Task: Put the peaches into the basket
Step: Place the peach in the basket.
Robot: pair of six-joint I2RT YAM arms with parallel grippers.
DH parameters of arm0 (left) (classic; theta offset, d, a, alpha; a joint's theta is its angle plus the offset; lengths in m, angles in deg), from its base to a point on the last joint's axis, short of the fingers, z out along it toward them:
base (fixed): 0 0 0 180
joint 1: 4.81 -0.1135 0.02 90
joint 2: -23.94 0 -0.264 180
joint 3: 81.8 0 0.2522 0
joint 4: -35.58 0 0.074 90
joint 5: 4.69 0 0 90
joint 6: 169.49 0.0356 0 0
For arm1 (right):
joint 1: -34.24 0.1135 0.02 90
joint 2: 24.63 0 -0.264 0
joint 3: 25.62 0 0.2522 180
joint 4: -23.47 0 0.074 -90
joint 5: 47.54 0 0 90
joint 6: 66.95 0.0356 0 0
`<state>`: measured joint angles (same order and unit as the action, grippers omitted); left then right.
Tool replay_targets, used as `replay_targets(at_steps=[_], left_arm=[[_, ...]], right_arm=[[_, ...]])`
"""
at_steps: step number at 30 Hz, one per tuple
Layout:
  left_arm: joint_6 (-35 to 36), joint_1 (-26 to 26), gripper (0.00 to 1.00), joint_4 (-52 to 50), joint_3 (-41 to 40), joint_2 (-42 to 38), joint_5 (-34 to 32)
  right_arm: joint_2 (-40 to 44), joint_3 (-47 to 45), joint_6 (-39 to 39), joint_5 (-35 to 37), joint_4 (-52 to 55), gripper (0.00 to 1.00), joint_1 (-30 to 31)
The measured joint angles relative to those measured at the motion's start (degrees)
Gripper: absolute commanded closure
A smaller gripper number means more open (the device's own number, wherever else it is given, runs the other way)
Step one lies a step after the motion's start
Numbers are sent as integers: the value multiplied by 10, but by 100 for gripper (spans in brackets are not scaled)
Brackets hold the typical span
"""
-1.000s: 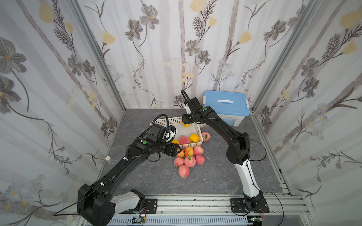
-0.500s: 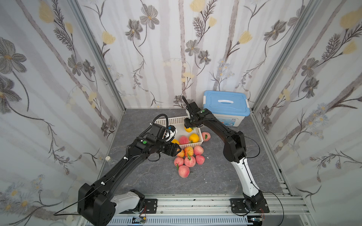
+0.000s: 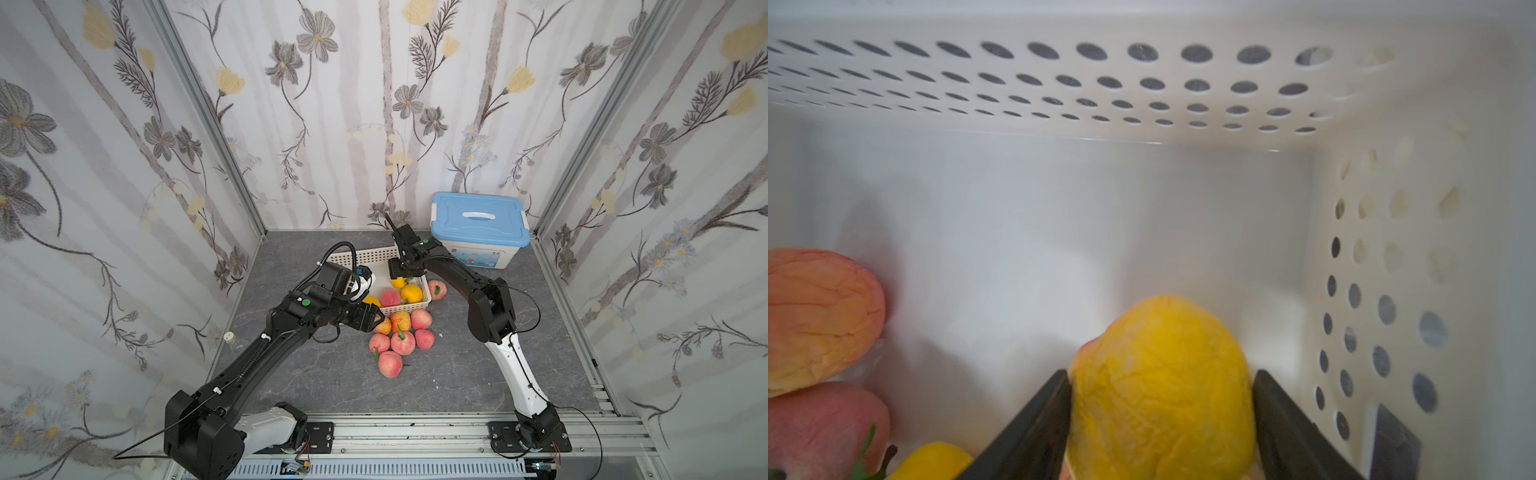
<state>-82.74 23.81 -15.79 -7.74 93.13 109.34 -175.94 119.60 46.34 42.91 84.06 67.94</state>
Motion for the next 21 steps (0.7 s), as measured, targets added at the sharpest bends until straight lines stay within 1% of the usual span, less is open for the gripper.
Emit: replay_targets(at_steps=[3,5,8,15,21], left_arm=[[-2,-1,24,1,0,1,2],[-2,-1,24,1,0,2,2],[-2,-2,24,3,-2,-1,4],[-2,-2,24,5,-2,-2,6],[-2,-2,24,5,-2,0,10]], right_arm=[[0,1,4,0,0,23,0],[1,1,9,1,0,14,0],[12,1,9,5,1,8,0],[75,1,2,16,0,8,4],[145,-3,-18,28,2,8,21]])
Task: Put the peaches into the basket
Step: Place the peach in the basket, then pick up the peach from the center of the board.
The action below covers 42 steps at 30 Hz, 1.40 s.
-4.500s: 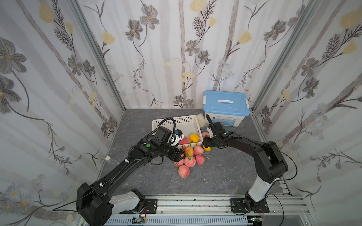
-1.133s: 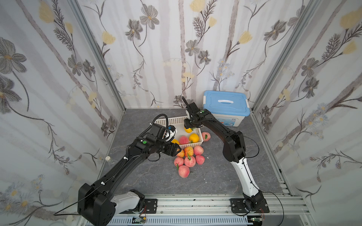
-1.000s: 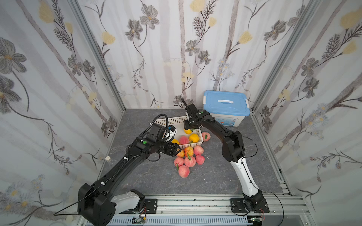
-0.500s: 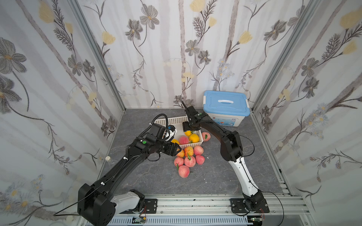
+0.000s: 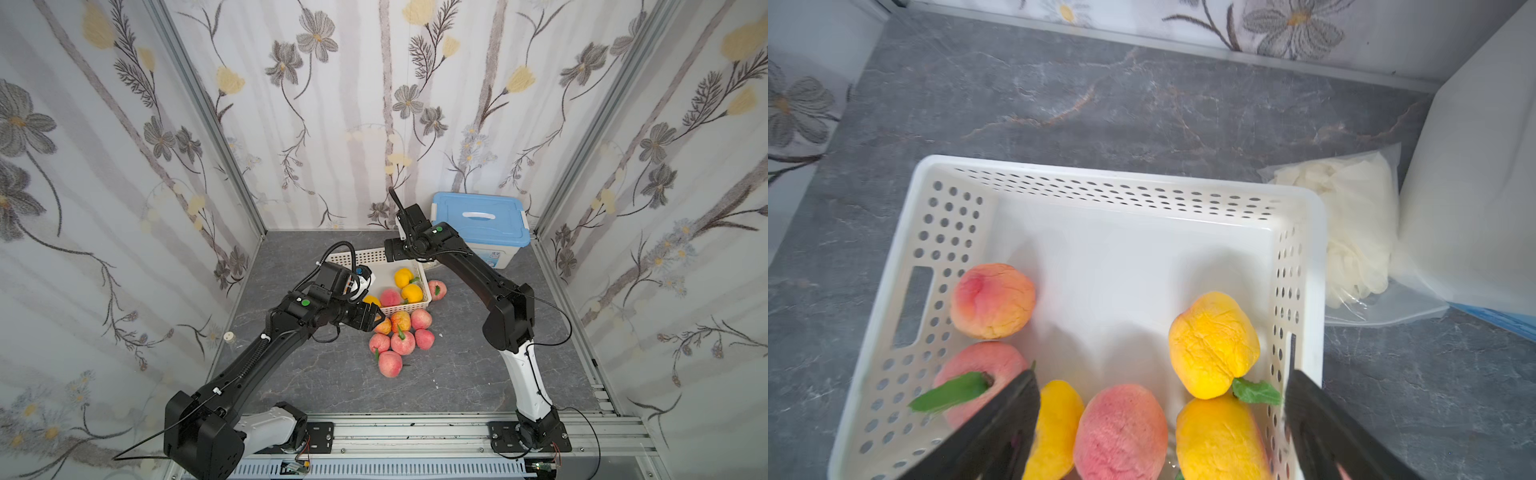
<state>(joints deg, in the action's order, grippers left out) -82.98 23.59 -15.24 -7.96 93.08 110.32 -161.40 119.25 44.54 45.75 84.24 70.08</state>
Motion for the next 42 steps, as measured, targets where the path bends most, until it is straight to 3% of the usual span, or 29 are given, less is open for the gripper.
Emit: replay_targets(at_steps=[6,21,30,35,42], left_arm=[[0,-2,24,0,0,0,1],[-2,-3,24,7,-6,14,-14],[-49,-3,23,23,-16,32,-69],[-92,7,23,19,-23,45,-109],[-164,34,23,-14,-12,71,-167]], right_arm=[[117,-91,-19,10,-16,8,17],[497,-669,-82,2,-244,8,19],[675,-934,-115,31,-393,3,18],[760,-1042,-115,48,-461,1,14],[825,-1076,-98,59,-489,2,14]])
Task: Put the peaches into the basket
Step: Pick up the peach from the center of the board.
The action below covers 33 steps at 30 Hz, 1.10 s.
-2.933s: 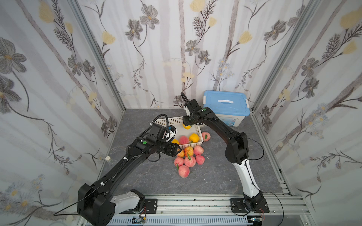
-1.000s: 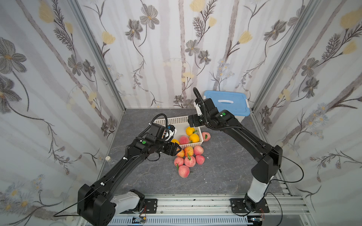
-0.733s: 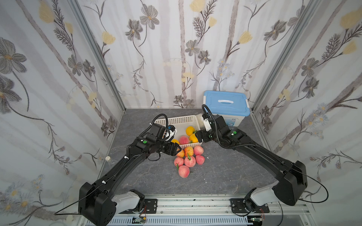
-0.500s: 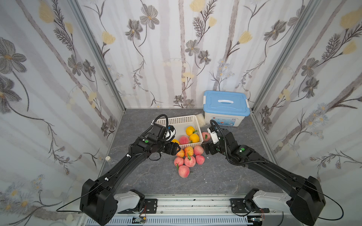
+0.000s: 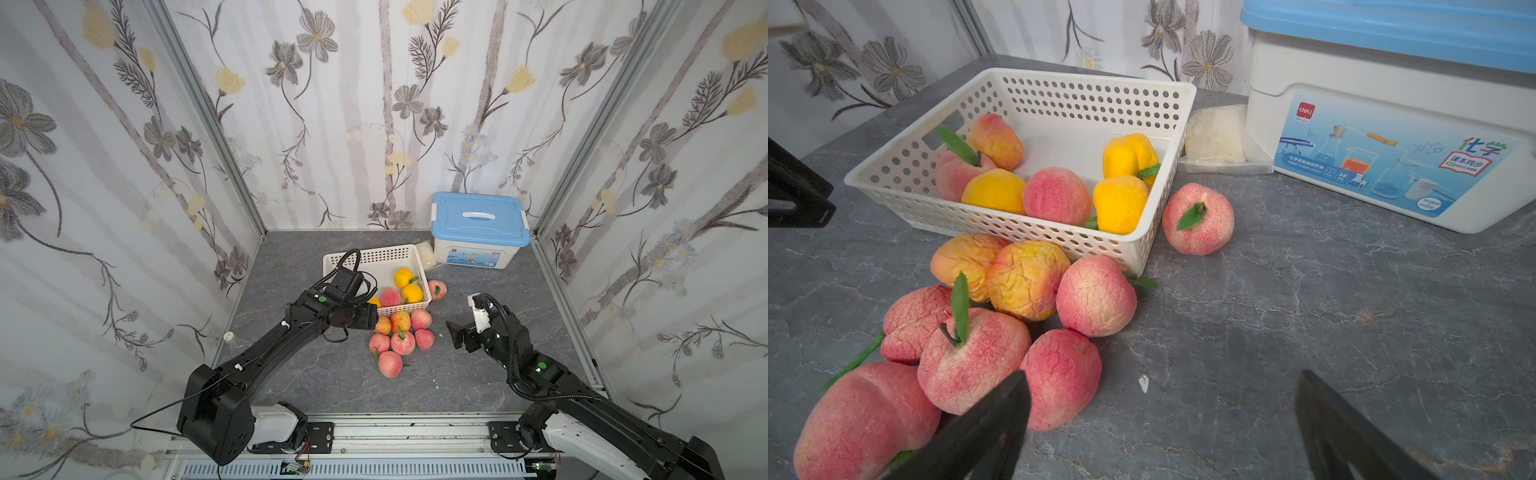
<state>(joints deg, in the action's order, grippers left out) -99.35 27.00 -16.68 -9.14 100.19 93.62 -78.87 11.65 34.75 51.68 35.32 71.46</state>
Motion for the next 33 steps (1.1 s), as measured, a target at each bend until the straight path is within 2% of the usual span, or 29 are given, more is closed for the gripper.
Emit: replay_targets(at_steps=[7,15,33], left_arm=[[-54,35,23,-11,2,28,-30],[-91,77,23,-5,15,109,-43],[-91,80,22,61,71,242,-96]], right_arm=[[33,-33,30,-2,-1,2,0],[2,-22,39,-6,-4,2,0],[-16,-15,39,-16,-4,3,1]])
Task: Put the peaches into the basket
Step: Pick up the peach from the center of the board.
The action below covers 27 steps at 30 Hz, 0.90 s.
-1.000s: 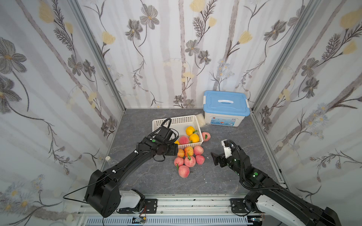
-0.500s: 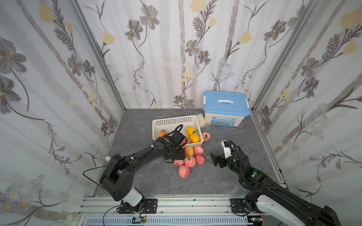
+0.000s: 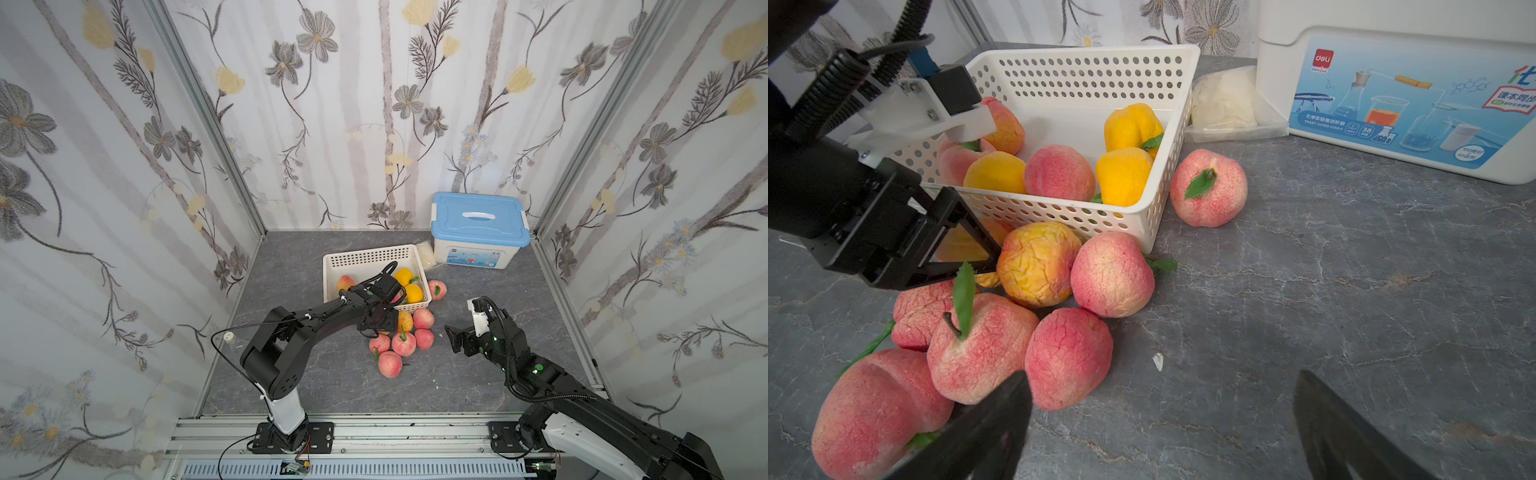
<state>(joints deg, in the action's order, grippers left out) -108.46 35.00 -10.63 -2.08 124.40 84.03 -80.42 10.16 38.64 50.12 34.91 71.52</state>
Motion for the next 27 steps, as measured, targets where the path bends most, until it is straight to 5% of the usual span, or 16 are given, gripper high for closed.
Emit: replay_targets(at_steps=[27], left_arm=[[-15,11,43,17,-13,-16,-28]], right_arm=[[-21,11,0,-7,-1,3,0]])
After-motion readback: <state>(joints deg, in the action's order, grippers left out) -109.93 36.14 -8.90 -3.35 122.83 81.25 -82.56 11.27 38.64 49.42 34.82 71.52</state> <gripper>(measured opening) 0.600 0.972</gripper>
